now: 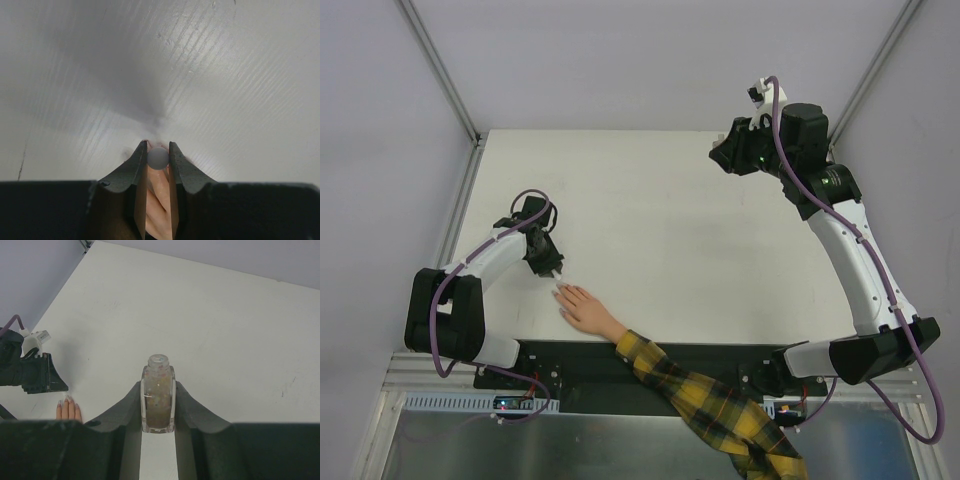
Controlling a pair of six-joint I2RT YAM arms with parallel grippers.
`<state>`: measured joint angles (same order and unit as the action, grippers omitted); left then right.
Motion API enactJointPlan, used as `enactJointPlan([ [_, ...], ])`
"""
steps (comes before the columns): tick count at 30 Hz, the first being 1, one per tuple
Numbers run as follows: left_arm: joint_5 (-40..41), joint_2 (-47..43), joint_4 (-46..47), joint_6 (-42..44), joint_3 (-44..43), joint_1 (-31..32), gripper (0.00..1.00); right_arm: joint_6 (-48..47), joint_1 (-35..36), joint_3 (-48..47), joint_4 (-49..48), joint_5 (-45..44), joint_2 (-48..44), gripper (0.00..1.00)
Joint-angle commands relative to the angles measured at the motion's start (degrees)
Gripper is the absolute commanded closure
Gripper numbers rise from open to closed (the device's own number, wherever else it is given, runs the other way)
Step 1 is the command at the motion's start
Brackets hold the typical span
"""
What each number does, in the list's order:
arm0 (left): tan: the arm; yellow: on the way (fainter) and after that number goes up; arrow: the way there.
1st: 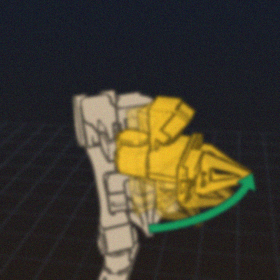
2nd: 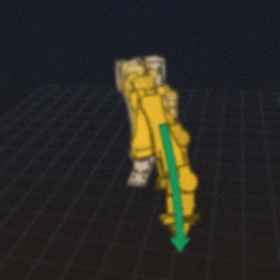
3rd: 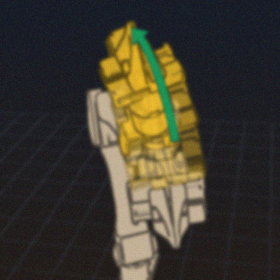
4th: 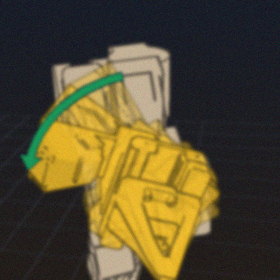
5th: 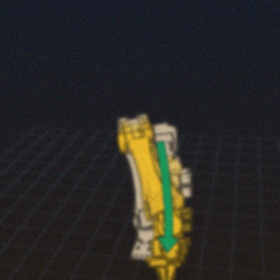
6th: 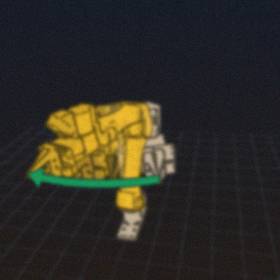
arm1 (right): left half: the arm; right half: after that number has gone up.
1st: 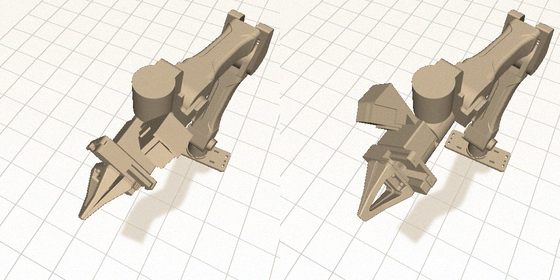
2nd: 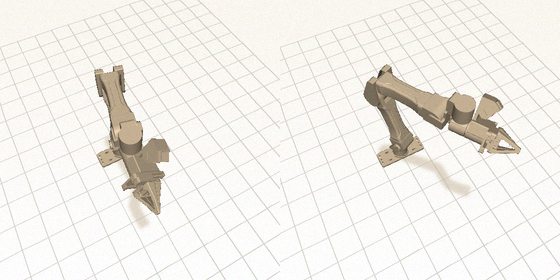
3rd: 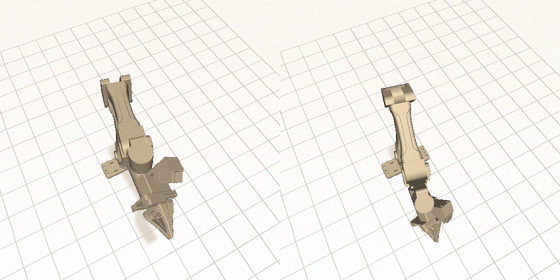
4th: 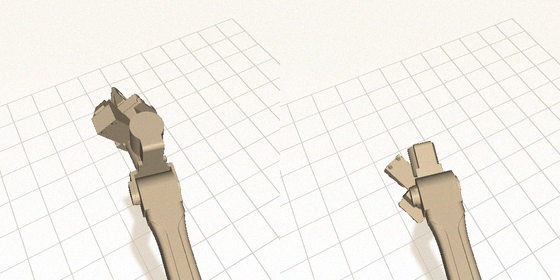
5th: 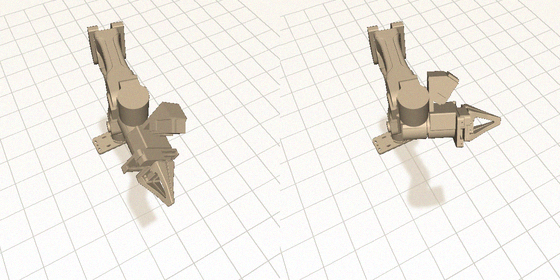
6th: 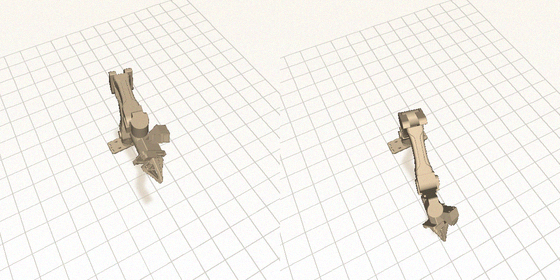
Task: Paint the nails
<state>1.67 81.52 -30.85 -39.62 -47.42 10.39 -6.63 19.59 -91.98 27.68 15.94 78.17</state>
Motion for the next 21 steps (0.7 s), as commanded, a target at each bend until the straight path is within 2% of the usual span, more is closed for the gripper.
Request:
enactJointPlan([
  [1, 0.97, 0.66, -0.53, 0.51, -0.74, -0.46, 1.0, 0.66, -0.43, -1.35, -2.63, 1.11, -1.18, 1.0],
  [21, -0.79, 1.89, 0.97, 0.24, -1.97, -0.46, 1.0, 0.22, -0.52, -1.62, -2.46, 0.76, -0.56, 1.0],
])
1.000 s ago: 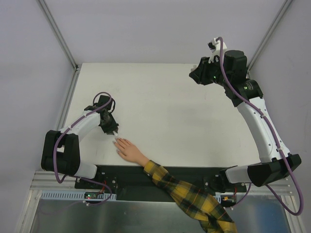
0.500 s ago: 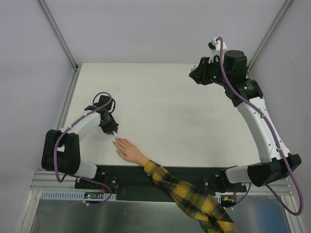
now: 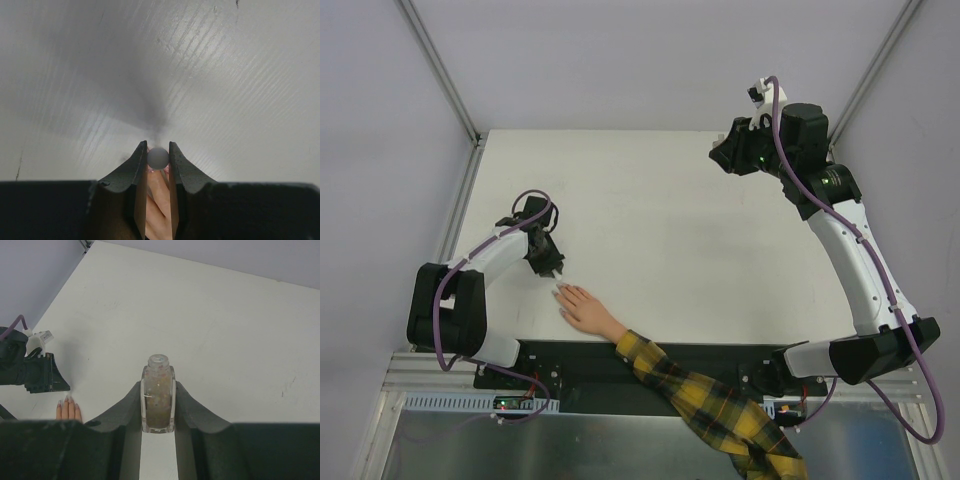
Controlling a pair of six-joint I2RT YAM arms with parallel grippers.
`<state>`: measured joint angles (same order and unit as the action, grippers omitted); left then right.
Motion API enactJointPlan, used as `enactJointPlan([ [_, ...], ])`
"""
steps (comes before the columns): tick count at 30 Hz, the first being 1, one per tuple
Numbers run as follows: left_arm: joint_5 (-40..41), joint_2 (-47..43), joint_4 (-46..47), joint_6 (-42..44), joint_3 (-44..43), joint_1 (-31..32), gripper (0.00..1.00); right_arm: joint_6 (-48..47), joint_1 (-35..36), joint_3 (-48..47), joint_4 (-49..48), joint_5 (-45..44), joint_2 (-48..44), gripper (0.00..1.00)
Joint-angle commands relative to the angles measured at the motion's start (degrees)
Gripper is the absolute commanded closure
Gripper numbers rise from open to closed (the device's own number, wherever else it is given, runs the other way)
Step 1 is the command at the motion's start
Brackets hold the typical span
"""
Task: Paint the nails
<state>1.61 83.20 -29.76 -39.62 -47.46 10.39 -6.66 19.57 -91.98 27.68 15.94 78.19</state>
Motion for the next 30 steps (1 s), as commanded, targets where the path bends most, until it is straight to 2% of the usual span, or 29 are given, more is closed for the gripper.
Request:
enactJointPlan([
  [1, -0.9, 0.21, -0.04, 0.33, -2.11, -0.46, 1.0, 0.24, -0.5, -1.62, -2.37, 0.75, -0.59, 0.99],
  [13, -0.55, -0.05, -0.3, 1.29, -3.87, -0.46, 1.0, 0.06, -0.76, -2.06, -2.46, 0.75, -0.41, 1.0],
  [30, -3.45, -2.78, -2.58, 1.56, -1.23, -0.46, 1.0, 1.12, -0.68, 0.05, -3.25, 1.63, -2.17, 1.0],
])
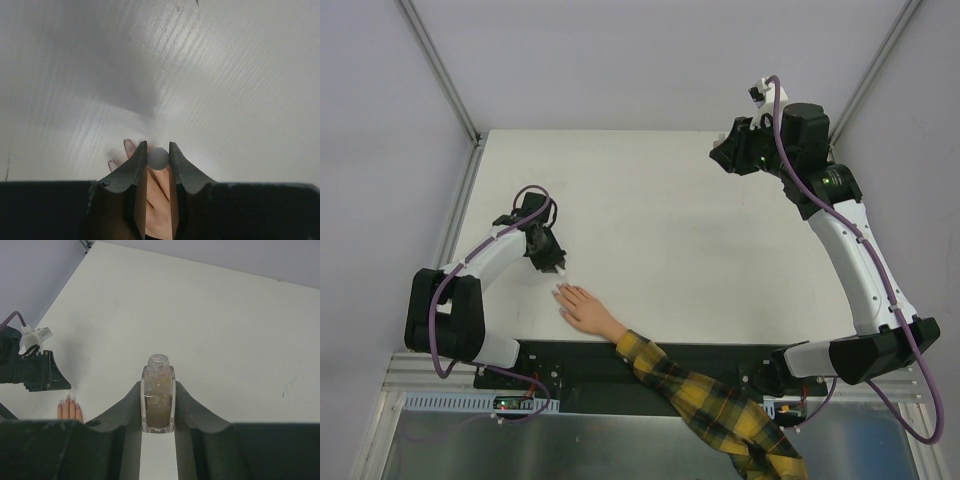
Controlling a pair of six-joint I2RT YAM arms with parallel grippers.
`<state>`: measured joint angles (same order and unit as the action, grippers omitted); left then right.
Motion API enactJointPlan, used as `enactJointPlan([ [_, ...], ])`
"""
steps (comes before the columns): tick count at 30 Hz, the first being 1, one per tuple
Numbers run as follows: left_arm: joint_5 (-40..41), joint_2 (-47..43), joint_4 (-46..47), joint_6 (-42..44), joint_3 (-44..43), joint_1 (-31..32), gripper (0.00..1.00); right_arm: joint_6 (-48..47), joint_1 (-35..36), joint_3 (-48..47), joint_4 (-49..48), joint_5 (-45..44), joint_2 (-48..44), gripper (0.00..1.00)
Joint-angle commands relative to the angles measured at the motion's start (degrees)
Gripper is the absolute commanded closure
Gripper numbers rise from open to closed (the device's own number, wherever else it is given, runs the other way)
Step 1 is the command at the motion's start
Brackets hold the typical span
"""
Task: Paint the nails
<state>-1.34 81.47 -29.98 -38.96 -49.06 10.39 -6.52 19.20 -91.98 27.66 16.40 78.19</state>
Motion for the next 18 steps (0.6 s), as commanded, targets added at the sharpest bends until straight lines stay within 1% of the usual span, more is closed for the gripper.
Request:
enactJointPlan([
  [1, -0.41, -0.88, -2.45, 0.64, 0.45, -0.46, 1.0, 0.9, -0.39, 0.14, -3.14, 1.17, -2.25, 1.0],
  [18, 2.84, 2.11, -3.68, -0.85, -0.51, -0.46, 1.0, 0.72, -0.39, -0.91, -2.79, 0.91, -1.11, 0.99],
])
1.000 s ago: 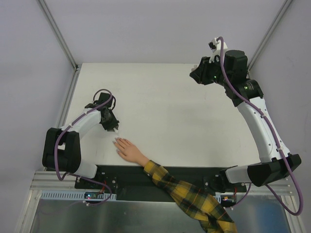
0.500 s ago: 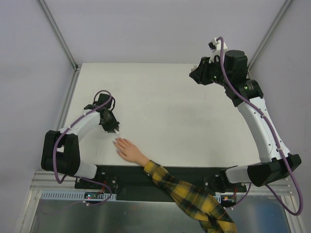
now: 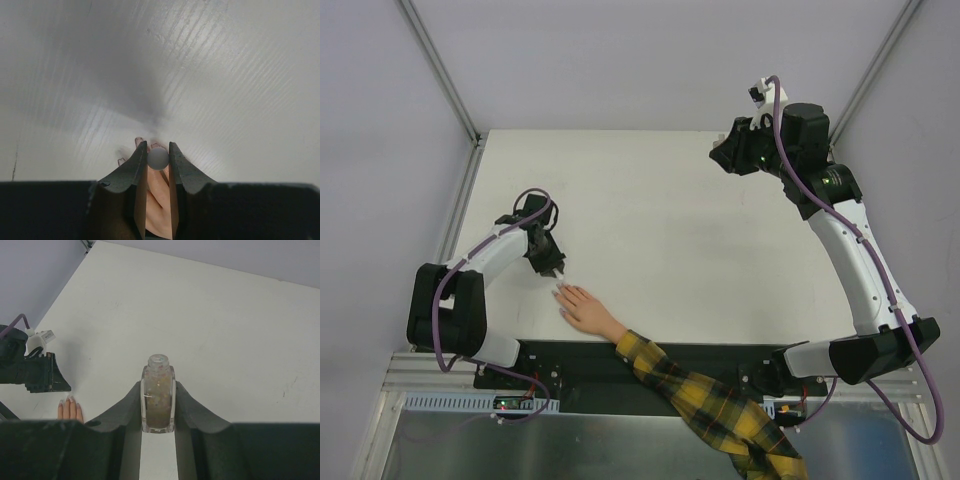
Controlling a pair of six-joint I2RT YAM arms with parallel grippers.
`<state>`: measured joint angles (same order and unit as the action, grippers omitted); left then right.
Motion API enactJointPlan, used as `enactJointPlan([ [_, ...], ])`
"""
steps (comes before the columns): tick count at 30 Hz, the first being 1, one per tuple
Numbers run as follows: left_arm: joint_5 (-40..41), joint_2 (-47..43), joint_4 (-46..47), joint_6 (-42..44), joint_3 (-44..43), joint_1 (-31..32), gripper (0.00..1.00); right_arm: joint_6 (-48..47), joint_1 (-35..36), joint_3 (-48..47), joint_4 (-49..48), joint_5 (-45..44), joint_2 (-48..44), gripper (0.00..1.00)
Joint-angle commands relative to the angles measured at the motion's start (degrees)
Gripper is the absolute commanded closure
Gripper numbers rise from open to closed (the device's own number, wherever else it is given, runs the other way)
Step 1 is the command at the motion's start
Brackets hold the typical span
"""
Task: Paint the nails
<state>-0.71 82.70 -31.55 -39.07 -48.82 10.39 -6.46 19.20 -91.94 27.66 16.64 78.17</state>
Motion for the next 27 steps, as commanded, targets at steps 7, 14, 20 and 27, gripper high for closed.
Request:
enactJointPlan([
  [7, 2.99, 1.85, -2.2, -1.01, -1.54, -0.46, 1.0, 0.57, -0.39, -1.13, -2.61, 0.5, -0.74, 1.0],
  [14, 3.44, 1.77, -1.67, -1.18, -2.68, -0.46, 1.0, 0.48, -0.31, -1.31, -2.61, 0.49, -0.48, 1.0],
  [20, 3.35, 1.68, -1.67, -1.01, -3.3, -0.46, 1.0, 0.4, -0.39, -1.31, -2.52, 0.49, -0.39, 1.0],
  [27, 3.96, 2.29, -1.67, -1.45, -2.86, -0.46, 1.0, 0.39, -0.39, -1.31, -2.7, 0.32, -0.48, 1.0],
])
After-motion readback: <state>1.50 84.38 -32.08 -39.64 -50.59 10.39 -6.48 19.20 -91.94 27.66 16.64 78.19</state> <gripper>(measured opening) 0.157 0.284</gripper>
